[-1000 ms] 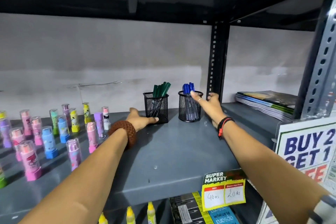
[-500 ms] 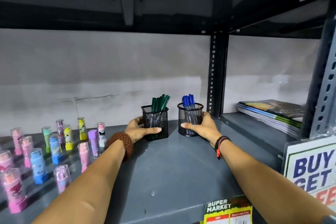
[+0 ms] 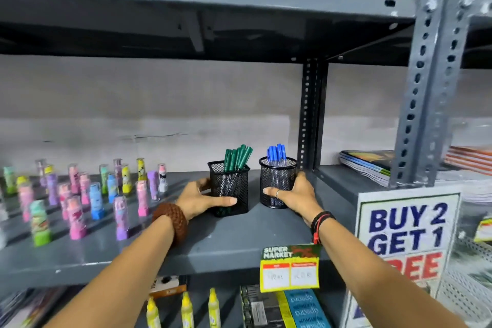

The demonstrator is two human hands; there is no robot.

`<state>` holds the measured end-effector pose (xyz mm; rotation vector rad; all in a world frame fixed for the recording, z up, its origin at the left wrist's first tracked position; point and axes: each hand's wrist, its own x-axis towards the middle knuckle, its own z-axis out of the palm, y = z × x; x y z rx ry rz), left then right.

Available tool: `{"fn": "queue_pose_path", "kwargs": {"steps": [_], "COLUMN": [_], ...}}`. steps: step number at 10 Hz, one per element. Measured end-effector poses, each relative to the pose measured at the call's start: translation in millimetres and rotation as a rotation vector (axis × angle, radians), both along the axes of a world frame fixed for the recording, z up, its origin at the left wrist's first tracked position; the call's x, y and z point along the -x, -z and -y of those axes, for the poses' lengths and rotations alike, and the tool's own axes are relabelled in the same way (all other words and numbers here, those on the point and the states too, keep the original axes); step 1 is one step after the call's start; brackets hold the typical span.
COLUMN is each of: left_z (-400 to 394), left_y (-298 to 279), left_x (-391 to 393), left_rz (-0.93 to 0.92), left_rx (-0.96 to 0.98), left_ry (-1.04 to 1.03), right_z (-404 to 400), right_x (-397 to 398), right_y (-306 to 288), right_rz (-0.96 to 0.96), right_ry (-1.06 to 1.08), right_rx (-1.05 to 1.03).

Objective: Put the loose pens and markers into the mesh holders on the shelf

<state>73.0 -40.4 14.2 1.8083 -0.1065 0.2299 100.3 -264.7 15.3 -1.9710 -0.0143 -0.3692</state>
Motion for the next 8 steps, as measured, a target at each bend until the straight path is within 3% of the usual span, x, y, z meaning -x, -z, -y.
{"fn": "queue_pose_path", "kwargs": {"steps": [3, 7, 8], "left_z": [3, 8, 19], "left_y": [2, 0, -2], "left_x": [58, 71, 76], "left_rz": [-0.027, -0.076, -0.012], "left_rx": [0.014, -0.042, -0.075], "left_ry": [0.034, 0.033, -0.100], "right_z": [24, 34, 34], "right_x": [62, 88, 95], "right_y": [4, 8, 3], "right_rz": [0.023, 0.059, 0.149], "right_ry": [-0.082, -0.128, -0.121], "right_rx": [0.028, -0.001, -0.038]}}
